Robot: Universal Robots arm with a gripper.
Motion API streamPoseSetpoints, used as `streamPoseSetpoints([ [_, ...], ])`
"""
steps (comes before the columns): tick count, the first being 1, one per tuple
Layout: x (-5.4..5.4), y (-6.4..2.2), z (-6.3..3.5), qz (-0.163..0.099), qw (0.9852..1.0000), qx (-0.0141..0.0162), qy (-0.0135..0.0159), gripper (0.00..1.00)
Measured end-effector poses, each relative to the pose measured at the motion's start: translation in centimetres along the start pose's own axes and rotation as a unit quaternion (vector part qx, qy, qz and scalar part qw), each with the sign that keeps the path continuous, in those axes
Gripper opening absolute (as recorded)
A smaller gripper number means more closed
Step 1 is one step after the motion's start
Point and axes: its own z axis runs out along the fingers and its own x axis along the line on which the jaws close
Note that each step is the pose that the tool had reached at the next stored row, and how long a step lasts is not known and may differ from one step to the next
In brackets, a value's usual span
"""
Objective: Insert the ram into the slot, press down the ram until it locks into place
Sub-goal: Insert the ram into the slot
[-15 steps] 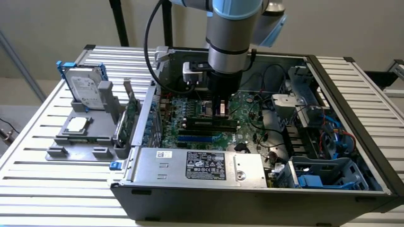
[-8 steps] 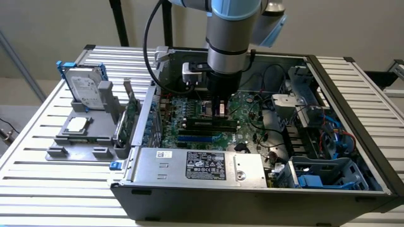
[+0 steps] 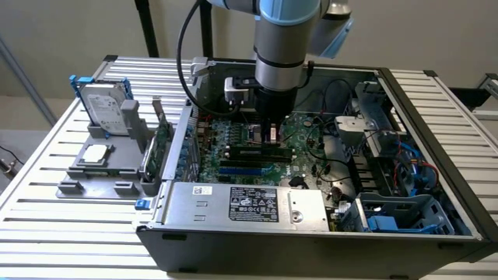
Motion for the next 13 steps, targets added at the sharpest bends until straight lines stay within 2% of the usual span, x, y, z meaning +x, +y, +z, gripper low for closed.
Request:
streamPoseSetpoints([
  [7, -0.01, 0.0, 0.24, 0.0, 1.0, 0.0018, 0.0043, 0.14],
  [9, -0.02, -0.01, 0.25, 0.0, 1.0, 0.0018, 0.0047, 0.15],
  [10, -0.02, 0.0, 0.23, 0.0, 1.0, 0.0018, 0.0047, 0.22],
  [13, -0.01, 0.01, -0.23, 0.0, 1.0, 0.0011, 0.0047, 0.22],
])
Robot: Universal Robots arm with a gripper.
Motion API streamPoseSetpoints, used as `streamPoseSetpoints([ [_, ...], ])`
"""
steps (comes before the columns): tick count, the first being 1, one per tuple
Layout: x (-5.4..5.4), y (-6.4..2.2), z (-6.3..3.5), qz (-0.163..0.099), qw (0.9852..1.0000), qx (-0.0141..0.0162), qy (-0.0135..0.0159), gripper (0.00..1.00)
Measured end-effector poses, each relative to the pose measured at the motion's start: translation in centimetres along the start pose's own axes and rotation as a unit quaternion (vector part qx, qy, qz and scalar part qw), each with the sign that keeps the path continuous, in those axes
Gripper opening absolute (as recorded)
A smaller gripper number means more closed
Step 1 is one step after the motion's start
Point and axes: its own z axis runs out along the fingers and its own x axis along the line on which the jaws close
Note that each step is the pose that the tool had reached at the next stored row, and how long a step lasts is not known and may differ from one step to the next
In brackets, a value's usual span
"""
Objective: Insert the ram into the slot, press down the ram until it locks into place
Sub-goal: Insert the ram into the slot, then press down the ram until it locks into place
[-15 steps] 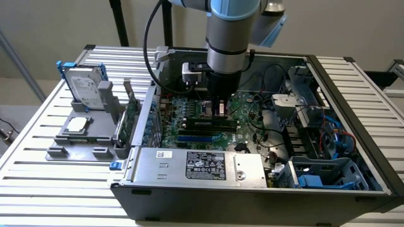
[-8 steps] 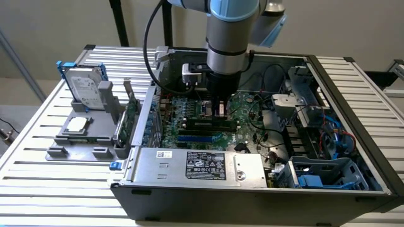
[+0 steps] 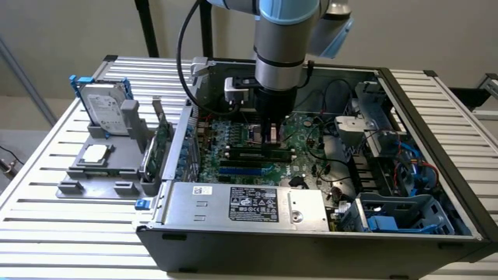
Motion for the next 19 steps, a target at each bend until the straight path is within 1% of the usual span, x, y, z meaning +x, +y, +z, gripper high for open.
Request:
streamPoseSetpoints([
  [3, 0.0, 0.02, -0.54, 0.0, 1.0, -0.0032, -0.0001, 0.22],
  [4, 0.0, 0.05, -0.65, 0.0, 1.0, -0.0045, -0.0001, 0.2],
  [5, 0.0, 0.08, -0.78, 0.0, 1.0, -0.0058, -0.0001, 0.13],
  [6, 0.0, 0.09, -0.93, 0.001, 1.0, -0.007, -0.0002, 0.13],
  [7, 0.0, 0.1, -1.1, 0.001, 1.0, -0.0079, -0.0003, 0.11],
  [8, 0.0, 0.12, -1.21, 0.001, 1.0, -0.0085, -0.0004, 0.11],
  [10, 0.0, 0.13, -1.28, 0.001, 1.0, -0.0088, -0.0016, 0.11],
  [16, 0.0, 0.13, -1.29, 0.001, 1.0, -0.0089, -0.0016, 0.11],
  [19, 0.0, 0.14, -1.24, 0.001, 1.0, -0.0089, -0.0009, 0.11],
])
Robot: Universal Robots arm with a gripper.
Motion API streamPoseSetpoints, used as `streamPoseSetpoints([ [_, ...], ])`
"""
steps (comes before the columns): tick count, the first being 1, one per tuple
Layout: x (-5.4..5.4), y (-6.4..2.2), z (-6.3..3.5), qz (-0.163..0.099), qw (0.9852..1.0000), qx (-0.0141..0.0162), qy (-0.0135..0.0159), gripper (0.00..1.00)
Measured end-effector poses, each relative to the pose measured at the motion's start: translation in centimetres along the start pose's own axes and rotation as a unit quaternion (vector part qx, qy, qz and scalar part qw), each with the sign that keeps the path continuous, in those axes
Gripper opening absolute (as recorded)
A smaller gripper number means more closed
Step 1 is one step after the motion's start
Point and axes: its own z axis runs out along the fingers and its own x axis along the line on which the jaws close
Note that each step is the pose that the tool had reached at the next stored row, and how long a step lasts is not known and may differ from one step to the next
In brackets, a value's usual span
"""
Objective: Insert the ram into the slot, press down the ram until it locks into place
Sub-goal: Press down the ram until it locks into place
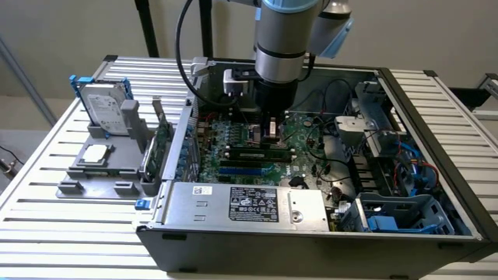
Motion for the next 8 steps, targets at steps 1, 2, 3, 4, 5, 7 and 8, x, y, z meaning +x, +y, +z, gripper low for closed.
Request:
streamPoseSetpoints([
  [1, 0.0, 0.0, 0.05, 0.0, 1.0, 0.0, 0.0001, 0.11],
  [2, -0.01, 0.0, 0.1, 0.0, 1.0, 0.0, 0.0003, 0.11],
  [3, -0.05, 0.0, 0.14, 0.0, 1.0, 0.0, 0.0003, 0.11],
  [4, -0.08, 0.0, 0.19, 0.0, 1.0, 0.0, 0.0003, 0.11],
  [5, -0.11, 0.03, 0.25, 0.0, 1.0, 0.0, 0.0003, 0.11],
  [7, -0.16, 0.05, 0.37, 0.0, 1.0, 0.0001, 0.0003, 0.11],
  [8, -0.17, 0.05, 0.42, 0.0, 1.0, 0.0, 0.0004, 0.11],
])
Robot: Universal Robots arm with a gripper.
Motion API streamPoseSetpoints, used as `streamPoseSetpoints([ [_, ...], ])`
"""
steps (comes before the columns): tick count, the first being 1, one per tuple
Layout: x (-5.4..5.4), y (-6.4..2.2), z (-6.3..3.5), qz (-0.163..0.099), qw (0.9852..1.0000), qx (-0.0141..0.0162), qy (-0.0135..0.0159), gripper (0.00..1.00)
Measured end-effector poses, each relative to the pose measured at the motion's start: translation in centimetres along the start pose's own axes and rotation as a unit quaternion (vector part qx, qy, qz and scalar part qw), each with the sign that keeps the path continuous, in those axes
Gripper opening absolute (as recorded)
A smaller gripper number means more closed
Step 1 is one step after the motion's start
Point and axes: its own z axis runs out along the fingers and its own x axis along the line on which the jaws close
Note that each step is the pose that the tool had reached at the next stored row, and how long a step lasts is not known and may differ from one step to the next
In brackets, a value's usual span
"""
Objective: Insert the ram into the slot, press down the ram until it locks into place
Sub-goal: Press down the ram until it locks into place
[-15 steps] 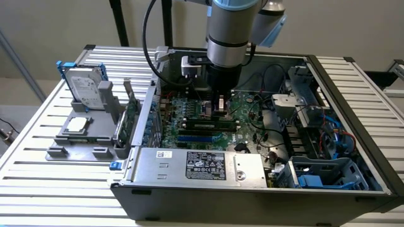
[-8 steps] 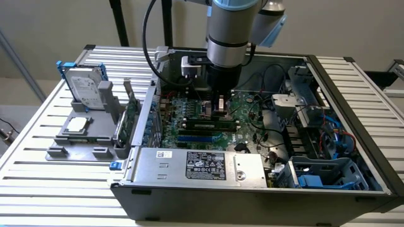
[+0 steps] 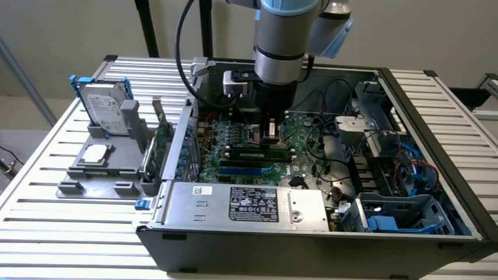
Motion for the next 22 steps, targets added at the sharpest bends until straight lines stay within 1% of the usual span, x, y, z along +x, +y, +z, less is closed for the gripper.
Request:
streamPoseSetpoints([
  [5, 0.0, 0.06, 0.43, 0.0, 1.0, 0.0, 0.0002, 0.11],
  [7, 0.0, 0.11, 0.64, 0.0, 1.0, -0.0002, 0.0009, 0.11],
  [8, 0.0, 0.12, 0.81, 0.0, 1.0, -0.0001, 0.0005, 0.11],
  [11, 0.0, 0.16, 1.05, 0.0, 1.0, -0.0002, 0.0006, 0.11],
  [13, -0.1, 0.19, 0.46, 0.0, 1.0, -0.0007, -0.0004, 0.11],
  [14, 0.0, 0.19, -0.01, 0.0, 1.0, -0.0009, 0.0002, 0.11],
  [18, 0.0, 0.09, -1.79, 0.0, 1.0, -0.0009, 0.0002, 0.11],
  [19, 0.0, 0.03, -1.98, 0.0, 1.0, -0.001, 0.0002, 0.11],
  [22, 0.0, -0.04, -2.0, 0.0, 1.0, -0.001, 0.0, 0.11],
])
